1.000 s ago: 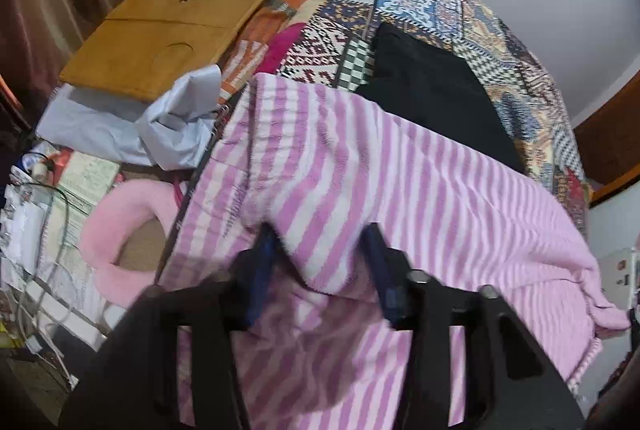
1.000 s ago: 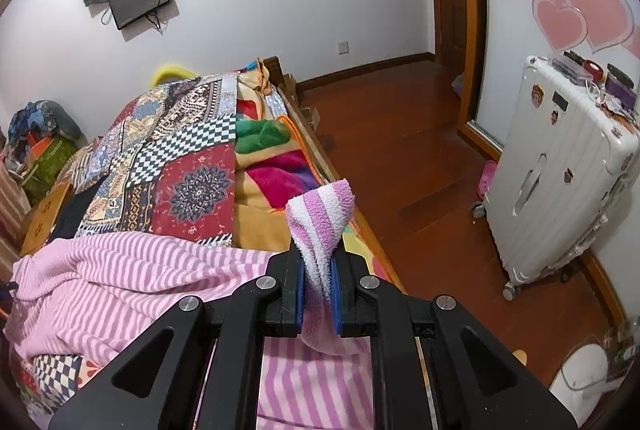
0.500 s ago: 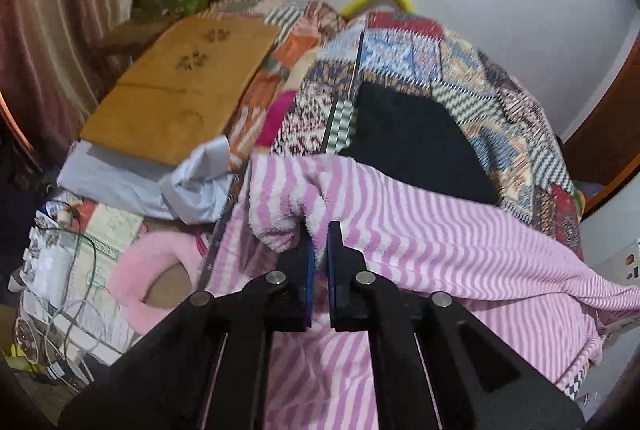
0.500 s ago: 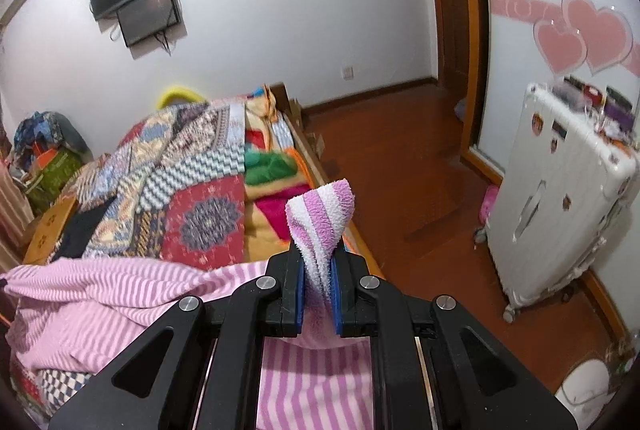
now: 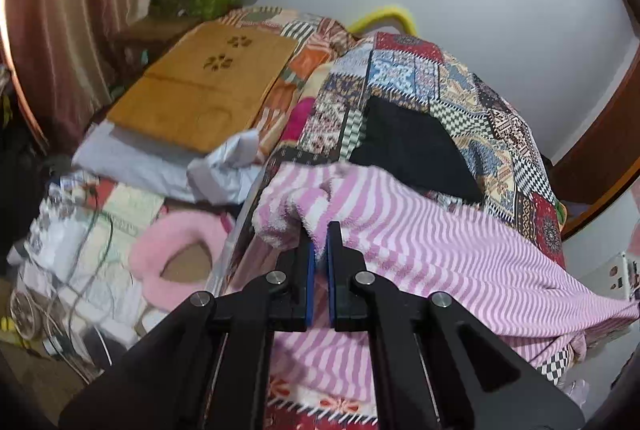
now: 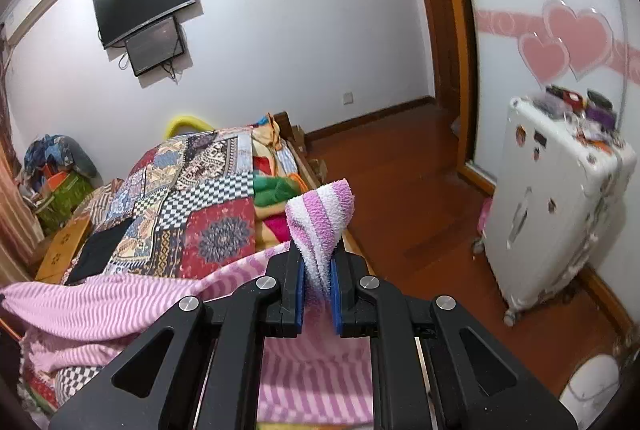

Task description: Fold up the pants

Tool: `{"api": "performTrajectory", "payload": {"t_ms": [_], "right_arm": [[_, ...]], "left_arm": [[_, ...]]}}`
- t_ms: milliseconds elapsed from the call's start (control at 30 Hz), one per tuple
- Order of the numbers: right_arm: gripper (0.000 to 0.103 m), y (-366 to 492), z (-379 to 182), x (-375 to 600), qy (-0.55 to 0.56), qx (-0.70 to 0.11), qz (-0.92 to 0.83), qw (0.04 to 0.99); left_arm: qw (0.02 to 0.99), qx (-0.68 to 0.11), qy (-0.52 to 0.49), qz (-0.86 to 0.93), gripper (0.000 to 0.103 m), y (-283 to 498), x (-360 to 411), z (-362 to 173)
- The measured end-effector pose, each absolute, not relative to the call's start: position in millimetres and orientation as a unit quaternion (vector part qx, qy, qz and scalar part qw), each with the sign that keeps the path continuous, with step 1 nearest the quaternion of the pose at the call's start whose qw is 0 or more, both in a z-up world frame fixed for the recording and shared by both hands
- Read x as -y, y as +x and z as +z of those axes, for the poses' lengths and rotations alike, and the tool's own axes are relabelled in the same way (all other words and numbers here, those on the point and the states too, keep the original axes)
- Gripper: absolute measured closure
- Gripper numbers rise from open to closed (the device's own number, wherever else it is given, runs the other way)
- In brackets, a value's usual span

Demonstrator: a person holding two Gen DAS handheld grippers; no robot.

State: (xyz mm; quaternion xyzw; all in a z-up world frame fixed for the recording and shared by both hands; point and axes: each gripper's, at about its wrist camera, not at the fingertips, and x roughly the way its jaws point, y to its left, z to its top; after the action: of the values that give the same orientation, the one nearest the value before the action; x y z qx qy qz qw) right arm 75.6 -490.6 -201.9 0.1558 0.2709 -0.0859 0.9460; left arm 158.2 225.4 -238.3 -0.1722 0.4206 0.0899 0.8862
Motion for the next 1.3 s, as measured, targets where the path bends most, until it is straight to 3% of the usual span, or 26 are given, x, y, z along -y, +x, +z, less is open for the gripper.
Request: {"api": "performTrajectory", "payload": {"t_ms": [533, 600, 833, 1067, 1300], "right_arm": [[0.092, 52, -302, 500, 0.184, -0.408, -0.095, 0.889], [0.091, 49, -313, 502, 0.193, -0.428, -0.088, 0.878], [0.073, 34, -299, 517, 0.189, -0.426, -0.105, 0.878], [0.071, 37, -267, 543, 0.177, -0.392, -0.126, 0.894], [0.071, 76, -277, 546, 0.182, -0.400, -0.093, 0.894]], "left_arm": [[0.835, -0.506, -0.184, 0.116, 0.097, 126, -224, -325], [0.835, -0.508, -0.174, 0.123, 0.092, 125, -220, -322], [0.848, -0.491, -0.133, 0.149, 0.075, 117, -211, -282], [0.873, -0.459, -0.085, 0.139, 0.063, 144, -170, -232], [0.899, -0.434, -0.031, 0.051, 0.055, 207, -68, -203]]}}
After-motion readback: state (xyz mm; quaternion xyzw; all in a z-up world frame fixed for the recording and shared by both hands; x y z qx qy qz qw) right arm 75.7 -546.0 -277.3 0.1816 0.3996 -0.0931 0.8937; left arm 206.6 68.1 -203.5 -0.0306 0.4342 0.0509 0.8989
